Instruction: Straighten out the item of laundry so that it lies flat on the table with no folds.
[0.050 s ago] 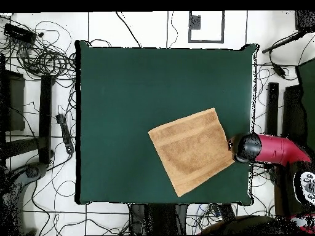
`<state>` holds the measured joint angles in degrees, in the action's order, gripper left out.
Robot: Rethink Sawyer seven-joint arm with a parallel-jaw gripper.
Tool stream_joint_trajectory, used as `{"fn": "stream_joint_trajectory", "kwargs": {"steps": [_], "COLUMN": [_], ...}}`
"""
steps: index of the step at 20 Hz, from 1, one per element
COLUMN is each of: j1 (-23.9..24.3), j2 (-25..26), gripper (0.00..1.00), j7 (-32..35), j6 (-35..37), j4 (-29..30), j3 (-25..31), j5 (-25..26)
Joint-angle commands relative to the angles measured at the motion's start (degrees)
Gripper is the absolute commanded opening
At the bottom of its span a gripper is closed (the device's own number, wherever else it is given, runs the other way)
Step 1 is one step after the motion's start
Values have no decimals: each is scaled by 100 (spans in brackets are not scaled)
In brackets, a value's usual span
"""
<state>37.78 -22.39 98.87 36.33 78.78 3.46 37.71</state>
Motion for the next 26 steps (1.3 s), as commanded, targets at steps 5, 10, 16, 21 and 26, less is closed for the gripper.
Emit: {"fn": "stream_joint_trajectory", "kwargs": {"steps": [5, 10, 16, 21, 26], "j1": [-297, -363, -315, -120, -139], "j2": [994, 1022, 1002, 690, 176], "gripper": [100, 100, 100, 100, 100], "j7": [988, 1095, 976, 579, 479], "j6": [-1455, -1506, -1433, -1041, -607], "j4": [-102, -134, -102, 211, 550], "j3": [845, 754, 779, 990, 1044], "j5": [-436, -469, -514, -694, -1006]}}
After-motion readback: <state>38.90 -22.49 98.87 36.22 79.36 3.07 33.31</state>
